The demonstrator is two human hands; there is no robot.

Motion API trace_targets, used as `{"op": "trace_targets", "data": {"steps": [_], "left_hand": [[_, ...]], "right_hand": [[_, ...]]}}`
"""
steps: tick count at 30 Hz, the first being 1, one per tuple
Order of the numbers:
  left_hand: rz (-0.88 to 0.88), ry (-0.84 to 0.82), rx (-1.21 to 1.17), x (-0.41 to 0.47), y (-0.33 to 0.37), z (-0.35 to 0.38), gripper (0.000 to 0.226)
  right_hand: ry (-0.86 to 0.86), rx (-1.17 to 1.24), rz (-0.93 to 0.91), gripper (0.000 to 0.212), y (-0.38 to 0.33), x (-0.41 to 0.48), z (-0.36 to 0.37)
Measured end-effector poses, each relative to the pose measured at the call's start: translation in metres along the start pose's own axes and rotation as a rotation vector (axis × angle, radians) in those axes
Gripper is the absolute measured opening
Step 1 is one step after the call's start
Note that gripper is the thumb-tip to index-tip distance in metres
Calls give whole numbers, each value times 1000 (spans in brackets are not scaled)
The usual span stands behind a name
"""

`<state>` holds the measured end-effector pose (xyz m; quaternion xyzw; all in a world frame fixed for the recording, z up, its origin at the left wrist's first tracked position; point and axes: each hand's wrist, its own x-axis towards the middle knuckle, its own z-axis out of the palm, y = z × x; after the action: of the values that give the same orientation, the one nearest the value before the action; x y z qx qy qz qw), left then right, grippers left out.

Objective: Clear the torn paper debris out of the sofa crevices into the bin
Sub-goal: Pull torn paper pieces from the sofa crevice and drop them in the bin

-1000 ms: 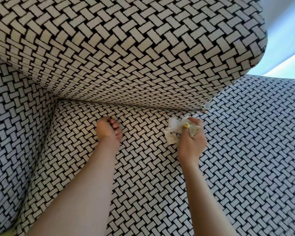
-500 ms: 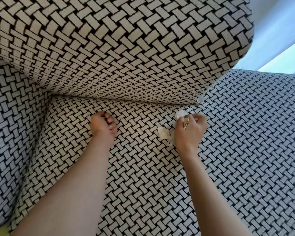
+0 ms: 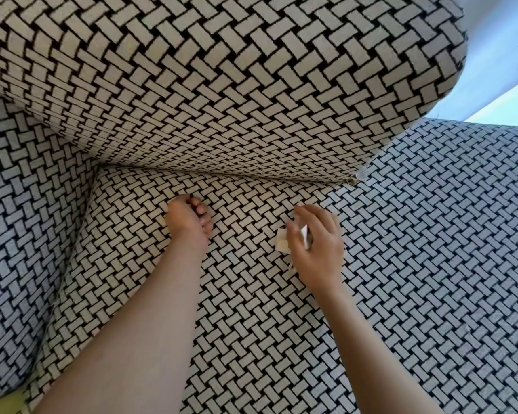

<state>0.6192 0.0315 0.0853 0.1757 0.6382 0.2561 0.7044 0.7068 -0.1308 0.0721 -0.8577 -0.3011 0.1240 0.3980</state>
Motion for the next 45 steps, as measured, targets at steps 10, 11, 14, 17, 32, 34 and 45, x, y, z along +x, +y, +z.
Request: {"op": "trace_targets", "data": {"steps": [10,11,14,17,32,34,45], "left_hand": [[-42,-111,-38,-5,3,-4,37],[-43,-131,-40,-6,3,-7,37],[-43,-189,-51,-8,3,-13,36],[-58,-230,-65,-12,-2,-18,36],[-226,-303,-108,-53,-40,-24,37],[-238,-308,-122,-58,-40,-24,39],[-236,-307,-296,-95,-16,-77,29]], "right_hand": [[-23,-255,-336,45,10,-20,12],[-15,-252,-337,47,9,-21,11],[-72,-238,-266,55,3,-23,7],[-168,-173,-122,44,-8,-16,1],[-402,-37,161,19,-45,4,8],[-372,243,332,29,-47,-1,0],[-304,1102,951,14,-86,-42,7]]}}
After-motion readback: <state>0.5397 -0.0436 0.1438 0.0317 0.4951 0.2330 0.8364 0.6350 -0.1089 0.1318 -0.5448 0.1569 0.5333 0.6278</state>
